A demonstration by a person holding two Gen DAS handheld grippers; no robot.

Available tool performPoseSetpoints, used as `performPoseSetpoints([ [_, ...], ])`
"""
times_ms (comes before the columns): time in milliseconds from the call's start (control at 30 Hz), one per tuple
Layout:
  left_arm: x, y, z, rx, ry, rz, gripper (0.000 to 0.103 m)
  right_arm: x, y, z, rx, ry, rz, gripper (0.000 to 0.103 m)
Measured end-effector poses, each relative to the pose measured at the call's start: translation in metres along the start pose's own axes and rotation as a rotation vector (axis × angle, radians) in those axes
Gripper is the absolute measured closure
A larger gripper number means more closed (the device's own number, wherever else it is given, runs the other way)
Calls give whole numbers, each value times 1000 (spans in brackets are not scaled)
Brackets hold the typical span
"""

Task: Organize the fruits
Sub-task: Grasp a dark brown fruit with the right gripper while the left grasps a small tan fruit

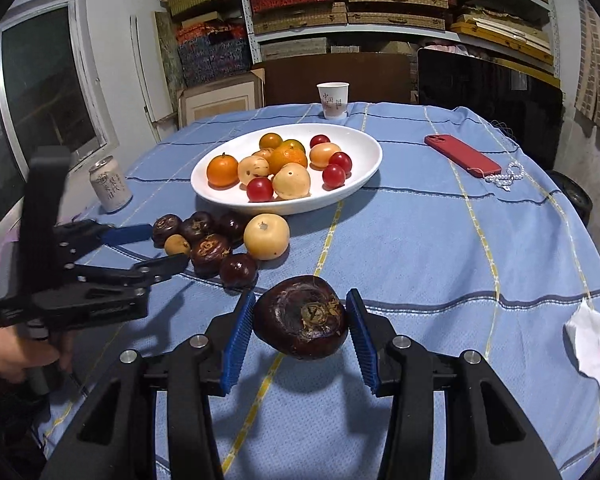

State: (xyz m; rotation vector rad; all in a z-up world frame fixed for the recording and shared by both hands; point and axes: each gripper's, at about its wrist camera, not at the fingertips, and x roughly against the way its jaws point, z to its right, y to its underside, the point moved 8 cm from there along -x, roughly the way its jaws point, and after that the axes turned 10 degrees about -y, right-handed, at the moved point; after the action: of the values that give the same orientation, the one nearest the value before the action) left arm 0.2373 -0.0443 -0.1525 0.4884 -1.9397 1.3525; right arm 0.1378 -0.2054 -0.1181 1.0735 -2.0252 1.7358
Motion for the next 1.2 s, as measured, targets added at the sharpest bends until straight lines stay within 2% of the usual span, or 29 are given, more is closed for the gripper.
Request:
performPoseSetpoints([
  [100, -10, 4, 0, 7, 20, -31, 46, 1, 2, 1, -11, -13, 3, 56],
  [200, -8, 2, 2, -11, 22, -10, 57, 3, 1, 1, -10, -21, 13, 56],
  [367, -8, 3, 3, -28, 26, -7, 65, 5, -1, 0, -8, -32, 21, 56],
  [700, -3, 2, -15, 33, -2, -12, 65, 10, -1, 0, -7, -36, 30, 56],
  [967, -13, 1, -12, 13, -18, -17, 66, 9, 0, -2, -4, -43, 27, 56],
  [1067, -16, 1, -16, 36, 11, -24, 75, 10, 0, -2, -4, -43, 28, 56],
  [1200, -11, 1, -14, 29, 23, -7, 75, 11, 1, -3, 0, -43, 31, 56],
])
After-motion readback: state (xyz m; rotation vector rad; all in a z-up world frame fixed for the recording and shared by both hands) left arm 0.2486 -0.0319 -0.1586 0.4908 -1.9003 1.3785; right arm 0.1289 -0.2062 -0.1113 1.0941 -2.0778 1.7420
